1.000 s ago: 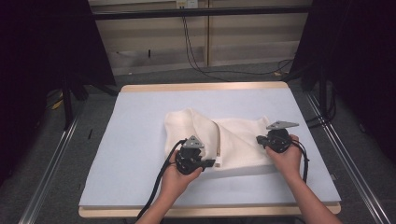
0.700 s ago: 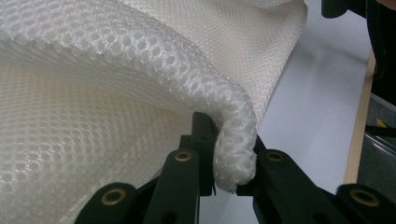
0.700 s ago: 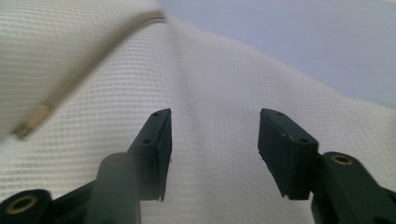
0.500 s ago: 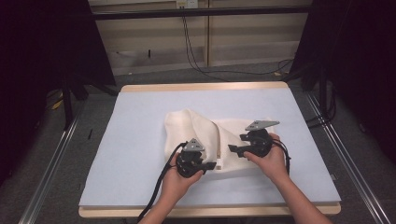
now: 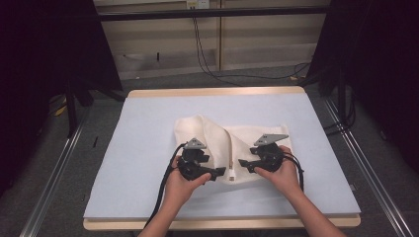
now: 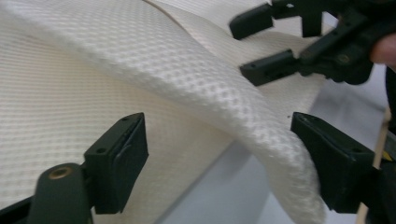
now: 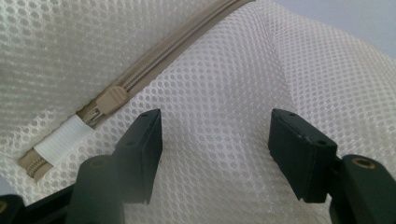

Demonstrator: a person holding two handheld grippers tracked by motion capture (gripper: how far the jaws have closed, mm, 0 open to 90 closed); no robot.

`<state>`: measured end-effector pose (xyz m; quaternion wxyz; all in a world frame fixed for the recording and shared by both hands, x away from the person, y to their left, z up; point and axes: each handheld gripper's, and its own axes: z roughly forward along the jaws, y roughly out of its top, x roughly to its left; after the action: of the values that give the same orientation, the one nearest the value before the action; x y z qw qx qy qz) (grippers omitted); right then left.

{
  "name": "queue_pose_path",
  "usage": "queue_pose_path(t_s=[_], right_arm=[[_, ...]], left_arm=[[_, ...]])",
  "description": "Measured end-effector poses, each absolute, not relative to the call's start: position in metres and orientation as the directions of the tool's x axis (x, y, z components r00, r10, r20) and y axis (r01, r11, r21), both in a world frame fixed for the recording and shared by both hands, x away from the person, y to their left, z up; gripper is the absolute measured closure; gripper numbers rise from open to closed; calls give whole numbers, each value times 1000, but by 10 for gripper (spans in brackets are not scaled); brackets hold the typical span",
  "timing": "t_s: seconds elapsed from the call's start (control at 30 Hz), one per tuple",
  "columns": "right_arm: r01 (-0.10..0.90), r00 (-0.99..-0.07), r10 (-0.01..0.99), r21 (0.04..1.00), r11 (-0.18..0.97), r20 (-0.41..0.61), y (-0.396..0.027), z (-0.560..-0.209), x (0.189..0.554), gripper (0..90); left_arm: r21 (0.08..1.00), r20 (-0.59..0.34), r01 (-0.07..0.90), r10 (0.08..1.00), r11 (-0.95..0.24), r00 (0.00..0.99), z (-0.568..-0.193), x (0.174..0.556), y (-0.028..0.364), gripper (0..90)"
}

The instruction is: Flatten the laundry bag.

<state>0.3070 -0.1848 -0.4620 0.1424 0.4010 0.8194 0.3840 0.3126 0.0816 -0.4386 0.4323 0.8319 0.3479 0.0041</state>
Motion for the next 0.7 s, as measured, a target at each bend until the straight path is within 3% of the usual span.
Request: queue_pose_path(t_s=[0.57,0.7], right_arm=[[527,-647,761,752,396,53,-185,-462,305,346],[529,-646,761,751,396,54,-184,-463,303,346]], left_arm=[[700,-308,599,592,-389,745,-435,333,90,203],[697,-325,623,618,-354,716,-434,337,95,129]])
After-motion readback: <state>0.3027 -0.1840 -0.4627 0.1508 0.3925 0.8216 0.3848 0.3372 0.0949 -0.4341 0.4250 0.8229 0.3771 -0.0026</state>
